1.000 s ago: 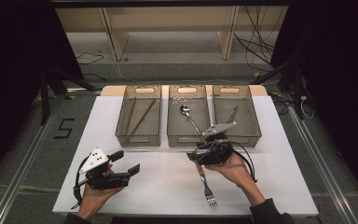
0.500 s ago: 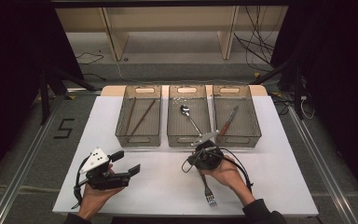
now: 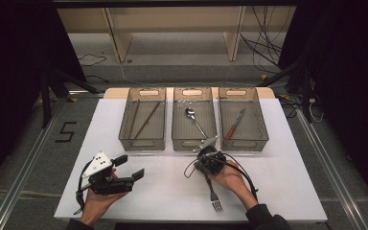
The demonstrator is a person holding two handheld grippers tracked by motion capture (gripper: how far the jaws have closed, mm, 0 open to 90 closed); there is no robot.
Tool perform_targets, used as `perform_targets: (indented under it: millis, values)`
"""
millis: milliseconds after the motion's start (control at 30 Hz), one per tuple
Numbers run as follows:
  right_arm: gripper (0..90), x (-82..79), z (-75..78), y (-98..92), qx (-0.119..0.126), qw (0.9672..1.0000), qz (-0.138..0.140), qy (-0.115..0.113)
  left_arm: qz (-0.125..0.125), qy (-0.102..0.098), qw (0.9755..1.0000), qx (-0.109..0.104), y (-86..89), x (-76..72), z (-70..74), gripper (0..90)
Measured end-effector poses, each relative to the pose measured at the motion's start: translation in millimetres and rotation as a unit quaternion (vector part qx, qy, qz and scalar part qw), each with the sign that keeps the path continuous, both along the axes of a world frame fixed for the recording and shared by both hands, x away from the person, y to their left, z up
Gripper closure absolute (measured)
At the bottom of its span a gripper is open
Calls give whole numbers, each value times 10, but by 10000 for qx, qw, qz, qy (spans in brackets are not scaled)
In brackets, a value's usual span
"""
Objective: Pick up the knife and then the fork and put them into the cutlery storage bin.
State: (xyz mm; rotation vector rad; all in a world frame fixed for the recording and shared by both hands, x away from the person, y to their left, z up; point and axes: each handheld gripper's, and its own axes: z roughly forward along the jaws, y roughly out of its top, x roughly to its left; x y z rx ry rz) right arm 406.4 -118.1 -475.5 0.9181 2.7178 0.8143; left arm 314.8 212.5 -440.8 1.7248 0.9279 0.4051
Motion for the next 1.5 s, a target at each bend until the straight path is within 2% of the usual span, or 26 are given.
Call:
perform_targets:
  millis: [267, 533, 633, 867, 1133, 1500]
  values:
    - [900, 0, 7, -11, -178, 9997, -55, -172, 3, -2, 10000, 19, 0, 1, -2, 153]
    - [900, -4, 16, -54, -320, 9991, -143, -244, 4, -12, 10000, 19, 2, -6, 4, 153]
    - [900, -26, 25, -90, -393, 9986, -269, -238, 15, -11, 10000, 12, 3, -7, 1, 153]
    - [900, -48, 46, -323, -464, 9973, -551, -134, 5, -36, 10000, 36, -2, -13, 7, 153]
    - [900, -147, 81, -650, -623, 9938, -917, -18, 10, -46, 10000, 37, -4, -11, 8, 153]
    - [900, -380, 116, -1012, -712, 9918, -1046, 189, 4, -43, 10000, 49, -15, -9, 7, 153]
